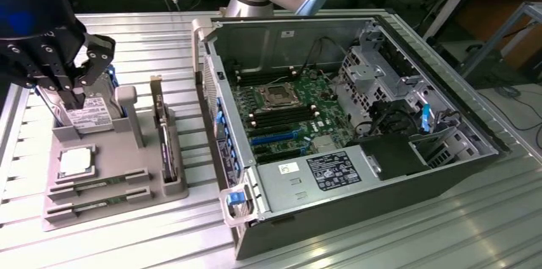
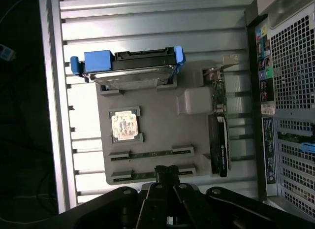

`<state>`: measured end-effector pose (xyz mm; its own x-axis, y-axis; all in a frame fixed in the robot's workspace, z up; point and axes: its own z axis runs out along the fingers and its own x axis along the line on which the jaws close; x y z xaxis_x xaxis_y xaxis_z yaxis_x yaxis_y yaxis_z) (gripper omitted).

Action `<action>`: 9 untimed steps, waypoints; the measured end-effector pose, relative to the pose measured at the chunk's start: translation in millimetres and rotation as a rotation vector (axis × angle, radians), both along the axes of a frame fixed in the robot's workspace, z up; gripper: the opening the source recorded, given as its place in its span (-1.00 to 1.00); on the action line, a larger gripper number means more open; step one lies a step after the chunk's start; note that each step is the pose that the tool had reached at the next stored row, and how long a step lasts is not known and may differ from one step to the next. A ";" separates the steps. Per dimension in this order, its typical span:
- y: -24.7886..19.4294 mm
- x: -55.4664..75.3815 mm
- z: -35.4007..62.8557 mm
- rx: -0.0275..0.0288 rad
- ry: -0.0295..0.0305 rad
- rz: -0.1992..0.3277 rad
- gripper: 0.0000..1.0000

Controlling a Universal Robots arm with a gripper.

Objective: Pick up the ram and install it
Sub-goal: 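Pick up the ram and move it above insertion slot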

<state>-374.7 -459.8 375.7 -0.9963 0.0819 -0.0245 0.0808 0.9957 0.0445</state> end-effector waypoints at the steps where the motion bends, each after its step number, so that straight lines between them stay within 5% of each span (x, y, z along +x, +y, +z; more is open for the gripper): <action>1: -0.7 0.0 -4.9 -0.0001 0.0000 0.000 -0.80; 3: -3.0 0.0 -12.1 0.0000 -0.0001 0.000 -0.80; 5: -10.1 0.0 -20.7 -0.0001 0.0001 0.000 -0.80; 6: -15.5 0.0 -24.9 -0.0001 0.0000 0.000 -0.80; 7: -25.5 0.0 -28.9 -0.0001 0.0001 0.000 -0.80; 9: -36.1 0.0 -33.2 0.0000 0.0000 0.000 -0.80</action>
